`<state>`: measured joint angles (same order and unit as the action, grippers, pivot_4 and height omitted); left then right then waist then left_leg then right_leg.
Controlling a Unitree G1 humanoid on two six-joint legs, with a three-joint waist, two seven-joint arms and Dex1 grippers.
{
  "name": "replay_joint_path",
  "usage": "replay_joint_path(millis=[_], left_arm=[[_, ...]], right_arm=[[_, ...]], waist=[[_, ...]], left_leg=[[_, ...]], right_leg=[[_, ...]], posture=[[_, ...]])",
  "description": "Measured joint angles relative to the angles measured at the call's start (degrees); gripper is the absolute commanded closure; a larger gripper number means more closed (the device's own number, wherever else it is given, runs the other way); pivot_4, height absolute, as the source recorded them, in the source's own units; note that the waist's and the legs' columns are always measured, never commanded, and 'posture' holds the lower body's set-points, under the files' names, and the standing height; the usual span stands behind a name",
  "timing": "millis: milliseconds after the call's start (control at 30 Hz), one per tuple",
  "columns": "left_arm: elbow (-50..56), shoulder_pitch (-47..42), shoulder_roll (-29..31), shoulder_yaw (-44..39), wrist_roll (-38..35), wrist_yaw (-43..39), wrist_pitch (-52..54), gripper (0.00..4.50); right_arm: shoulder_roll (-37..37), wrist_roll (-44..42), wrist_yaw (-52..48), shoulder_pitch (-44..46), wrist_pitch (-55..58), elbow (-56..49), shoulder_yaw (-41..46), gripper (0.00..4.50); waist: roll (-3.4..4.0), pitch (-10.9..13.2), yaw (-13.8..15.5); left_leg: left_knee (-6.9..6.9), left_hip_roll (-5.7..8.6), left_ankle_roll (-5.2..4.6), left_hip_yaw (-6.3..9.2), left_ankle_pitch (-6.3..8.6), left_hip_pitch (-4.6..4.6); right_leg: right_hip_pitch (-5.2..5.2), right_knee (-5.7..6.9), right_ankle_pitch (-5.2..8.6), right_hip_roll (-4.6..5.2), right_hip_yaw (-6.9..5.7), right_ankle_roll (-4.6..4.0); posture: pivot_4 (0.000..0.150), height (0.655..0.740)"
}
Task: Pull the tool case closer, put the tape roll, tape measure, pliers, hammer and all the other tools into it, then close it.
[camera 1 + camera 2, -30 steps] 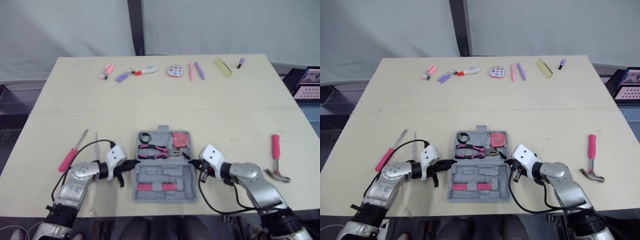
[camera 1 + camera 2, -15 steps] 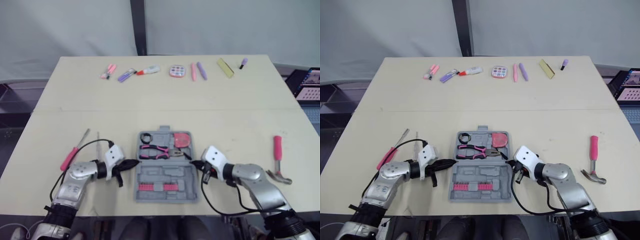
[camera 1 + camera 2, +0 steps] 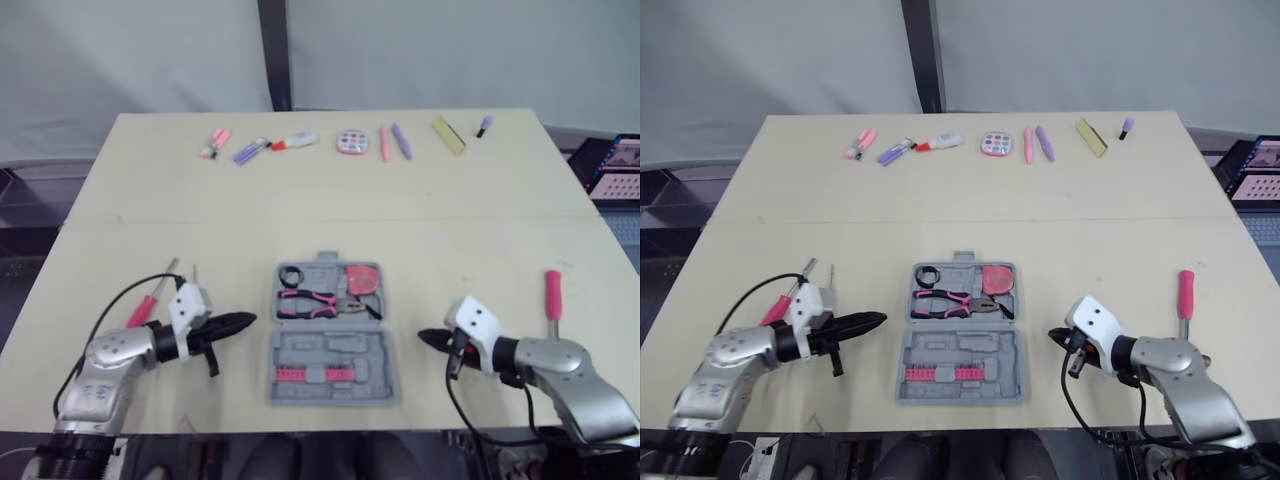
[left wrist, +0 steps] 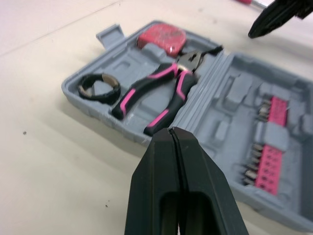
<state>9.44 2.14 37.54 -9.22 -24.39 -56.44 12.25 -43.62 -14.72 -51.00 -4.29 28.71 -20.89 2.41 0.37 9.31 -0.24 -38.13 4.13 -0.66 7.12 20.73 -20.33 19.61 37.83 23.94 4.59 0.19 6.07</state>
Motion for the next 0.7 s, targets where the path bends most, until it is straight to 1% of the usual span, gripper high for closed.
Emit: replay_joint_path(millis=[67, 100, 167, 267, 333, 367, 400, 433, 567, 700], left_arm=[[4.1, 5.1, 1.2, -3.4, -2.6, -0.3, 1.5, 3.91], [5.5, 7.4, 1.6, -4.8, -3.3, -0.4, 1.9, 3.67], [8.6, 13.2, 1.7, -8.3, -5.0, -0.5, 2.7, 2.82], [10.5, 18.9, 1.2, -12.5, -6.3, -0.7, 2.2, 1.47], [10.4, 21.4, 0.7, -14.6, -6.1, -0.9, -0.2, 0.43], [10.2, 22.7, 0.2, -15.6, -5.9, -1.2, -1.6, 0.02], [9.8, 24.5, -0.5, -16.7, -5.9, -1.7, -3.2, 0.00], [9.2, 26.1, -1.1, -17.3, -5.9, -2.3, -4.2, 0.00], [7.4, 30.3, -3.2, -17.2, -4.6, -3.3, -7.4, 0.00], [7.3, 30.9, -4.1, -17.0, -3.9, -3.6, -10.5, 0.00]], right_arm=[[-1.2, -2.4, -1.0, -3.0, 1.6, -2.1, 2.1, 4.50], [-1.6, -3.2, -1.4, -4.2, 2.0, -2.5, 2.9, 4.23], [-2.6, -4.9, -2.4, -6.8, 2.9, -3.4, 4.7, 3.72], [-3.0, -6.3, -2.7, -8.5, 3.1, -3.7, 5.9, 2.34], [-3.1, -6.9, -2.8, -8.5, 2.6, -3.7, 6.2, 1.29], [-3.1, -6.9, -2.9, -8.7, 2.3, -3.6, 6.7, 0.88], [-3.2, -6.9, -3.2, -8.9, 1.6, -3.5, 7.0, 0.33], [-3.5, -7.1, -3.6, -9.5, 1.1, -3.4, 7.2, 0.03], [-4.6, -9.1, -6.6, -12.8, 1.0, -3.7, 7.6, 0.03], [-5.2, -9.2, -7.7, -13.4, -0.3, -3.7, 7.6, 0.03]], waist=[[0.00, 0.0, 0.0], [-0.01, 0.0, 0.1], [-0.01, 0.0, 0.2], [-0.02, 0.0, 0.3], [0.00, 0.0, 0.5], [-0.01, 0.0, 0.5], [-0.01, 0.0, 0.4], [-0.01, 0.0, 0.4], [-0.03, 0.0, 0.6], [-0.05, 0.0, 0.8]], left_leg=[[0.03, 0.00, 0.00, -0.02, 0.00, 0.02], [0.01, 0.00, -0.01, -0.01, 0.01, 0.01], [0.00, 0.00, -0.01, -0.02, 0.01, 0.00], [-0.05, 0.01, -0.01, -0.05, 0.00, 0.01], [-0.04, 0.01, -0.01, -0.05, 0.00, 0.00], [-0.01, 0.01, -0.01, -0.07, 0.01, 0.00], [0.02, 0.01, -0.03, -0.10, 0.02, -0.01], [0.03, 0.01, -0.05, -0.10, 0.03, 0.00], [-0.01, 0.01, -0.06, -0.10, 0.03, -0.02], [-0.04, -0.01, -0.06, -0.14, 0.03, -0.01]], right_leg=[[-0.03, -0.03, 0.00, 0.00, 0.01, 0.00], [-0.04, -0.08, 0.00, 0.01, 0.01, 0.00], [-0.14, -0.21, 0.00, 0.01, 0.03, 0.00], [-0.23, -0.55, 0.00, 0.02, 0.03, 0.00], [-0.30, -0.75, 0.00, 0.01, 0.03, 0.00], [-0.33, -0.84, 0.00, 0.01, 0.02, 0.00], [-0.33, -0.87, 0.00, 0.01, 0.02, 0.00], [-0.33, -0.88, 0.00, 0.02, 0.02, 0.00], [-0.39, -0.96, 0.00, 0.02, 0.02, 0.00], [-0.48, -1.13, 0.00, 0.01, 0.02, 0.00]], posture=[[0.150, 0.7400], [0.150, 0.7400], [0.150, 0.7400], [0.150, 0.7400], [0.150, 0.7400], [0.150, 0.7400], [0.150, 0.7400], [0.150, 0.7400], [0.150, 0.7400], [0.150, 0.7400]])
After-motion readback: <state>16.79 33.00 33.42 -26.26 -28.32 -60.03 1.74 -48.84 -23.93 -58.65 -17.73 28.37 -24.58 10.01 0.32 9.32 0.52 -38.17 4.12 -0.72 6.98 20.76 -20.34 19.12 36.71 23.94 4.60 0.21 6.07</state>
